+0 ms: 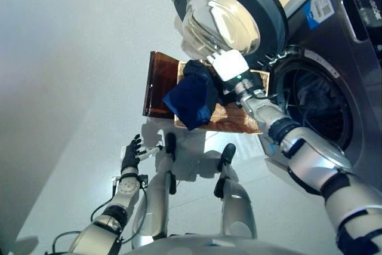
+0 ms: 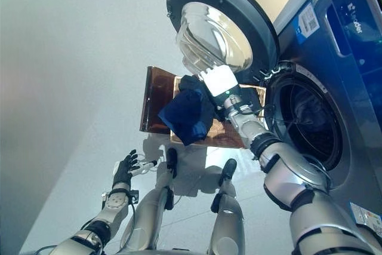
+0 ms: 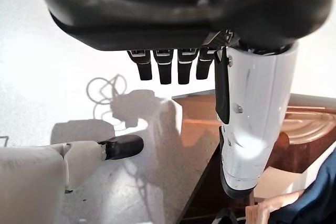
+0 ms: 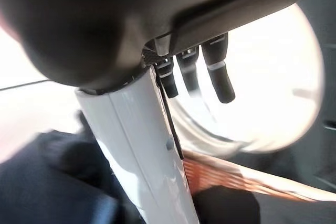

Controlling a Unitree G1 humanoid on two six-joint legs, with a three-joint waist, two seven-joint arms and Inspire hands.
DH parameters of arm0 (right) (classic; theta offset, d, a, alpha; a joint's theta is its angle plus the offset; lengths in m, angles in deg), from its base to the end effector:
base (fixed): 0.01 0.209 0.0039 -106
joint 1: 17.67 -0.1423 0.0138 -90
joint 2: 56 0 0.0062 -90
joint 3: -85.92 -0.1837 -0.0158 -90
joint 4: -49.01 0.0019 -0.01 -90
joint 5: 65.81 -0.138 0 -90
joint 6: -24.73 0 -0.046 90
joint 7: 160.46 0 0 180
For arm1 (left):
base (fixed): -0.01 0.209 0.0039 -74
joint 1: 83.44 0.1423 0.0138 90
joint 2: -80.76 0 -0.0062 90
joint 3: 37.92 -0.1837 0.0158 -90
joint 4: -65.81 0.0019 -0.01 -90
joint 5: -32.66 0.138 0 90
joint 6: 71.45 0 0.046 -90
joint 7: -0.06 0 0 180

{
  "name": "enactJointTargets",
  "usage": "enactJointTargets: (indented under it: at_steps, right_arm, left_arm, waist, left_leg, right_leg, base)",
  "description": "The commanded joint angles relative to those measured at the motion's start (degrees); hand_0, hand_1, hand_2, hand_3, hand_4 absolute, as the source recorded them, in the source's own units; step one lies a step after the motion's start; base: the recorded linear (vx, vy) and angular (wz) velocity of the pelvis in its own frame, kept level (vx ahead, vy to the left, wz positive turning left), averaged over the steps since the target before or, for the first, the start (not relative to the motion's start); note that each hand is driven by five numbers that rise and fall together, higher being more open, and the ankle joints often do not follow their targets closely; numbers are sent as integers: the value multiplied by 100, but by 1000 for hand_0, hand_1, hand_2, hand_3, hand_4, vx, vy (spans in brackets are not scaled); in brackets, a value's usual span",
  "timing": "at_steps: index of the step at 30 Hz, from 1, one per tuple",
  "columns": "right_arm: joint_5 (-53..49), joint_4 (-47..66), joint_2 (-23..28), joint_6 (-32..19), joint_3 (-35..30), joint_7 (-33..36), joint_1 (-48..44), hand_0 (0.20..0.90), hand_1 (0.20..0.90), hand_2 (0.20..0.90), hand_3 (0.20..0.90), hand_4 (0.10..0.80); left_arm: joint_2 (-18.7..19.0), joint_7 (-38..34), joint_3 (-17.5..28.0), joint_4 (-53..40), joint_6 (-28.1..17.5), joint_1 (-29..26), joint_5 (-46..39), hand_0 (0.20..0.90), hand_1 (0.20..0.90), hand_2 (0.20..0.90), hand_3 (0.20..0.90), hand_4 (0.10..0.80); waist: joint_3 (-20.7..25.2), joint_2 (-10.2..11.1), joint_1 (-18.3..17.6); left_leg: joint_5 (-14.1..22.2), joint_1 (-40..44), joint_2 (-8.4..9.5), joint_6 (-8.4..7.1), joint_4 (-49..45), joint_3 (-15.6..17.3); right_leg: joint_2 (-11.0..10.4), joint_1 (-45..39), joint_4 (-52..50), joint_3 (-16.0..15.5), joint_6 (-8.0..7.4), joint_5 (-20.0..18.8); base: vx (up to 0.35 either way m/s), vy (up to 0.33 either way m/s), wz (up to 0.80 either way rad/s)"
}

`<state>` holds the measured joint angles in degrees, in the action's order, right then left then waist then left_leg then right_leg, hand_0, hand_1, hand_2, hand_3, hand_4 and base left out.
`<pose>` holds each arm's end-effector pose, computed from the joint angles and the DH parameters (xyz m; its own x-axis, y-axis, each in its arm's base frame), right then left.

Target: Pick up the clothes and place them into the washing machine

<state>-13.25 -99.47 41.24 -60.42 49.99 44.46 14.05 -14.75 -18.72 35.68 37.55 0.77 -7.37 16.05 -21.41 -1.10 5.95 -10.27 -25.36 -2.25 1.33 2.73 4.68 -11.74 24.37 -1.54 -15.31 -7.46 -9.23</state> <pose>0.3496 -0.1475 0.1067 0.9218 0.3646 0.1319 0.2763 -0.3791 -0.8831 0.1882 0.1758 -0.0711 0.8305 0.2830 -0.4797 -0.1940 0.9544 0.2270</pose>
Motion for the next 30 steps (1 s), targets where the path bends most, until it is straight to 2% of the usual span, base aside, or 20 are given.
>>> enactJointTargets:
  at_steps: [1,8,16,24,30]
  right_arm:
    - [122,-175,-391,58,-15,274,-828,900,900,900,900,800]
    - [-144,-77,-931,21,-126,319,-919,900,900,900,900,800]
    - [-332,-74,-1187,-74,-208,278,-724,900,900,900,900,800]
    - [-342,-281,-1212,-180,-91,42,-731,900,900,900,900,800]
    - [-291,-345,-930,-317,31,-183,-471,900,900,900,900,800]
  left_arm:
    - [70,-148,-119,335,-131,-196,-58,900,900,900,900,800]
    - [105,-239,-72,432,-77,-250,-9,900,900,900,900,800]
    - [159,-246,1,509,-36,-252,46,900,900,900,900,800]
    - [218,-186,82,423,-128,-296,-133,900,900,900,900,800]
    - [164,-107,116,405,-133,-234,-135,900,900,900,900,800]
  waist:
    - [137,185,284]
    - [265,295,370]
    - [370,428,411]
    - [330,507,442]
    - [315,562,414]
  left_leg:
    - [43,199,-85,-642,227,42]
    - [66,298,-92,-645,227,-54]
    - [127,444,-88,-623,227,-103]
    - [83,378,-84,-627,227,-160]
    - [83,336,-74,-642,227,-211]
  right_leg:
    - [-258,-93,-155,-12,-128,-286]
    - [-230,-278,-172,-78,-115,-207]
    - [-215,-487,-172,-157,-107,-144]
    - [-178,-455,-133,-180,-102,-146]
    - [-179,-505,-96,-242,-106,-139]
  base:
    - [31,-6,1]
    - [32,-5,14]
    - [3,-3,3]
    - [-4,0,-1]
    - [13,-4,5]
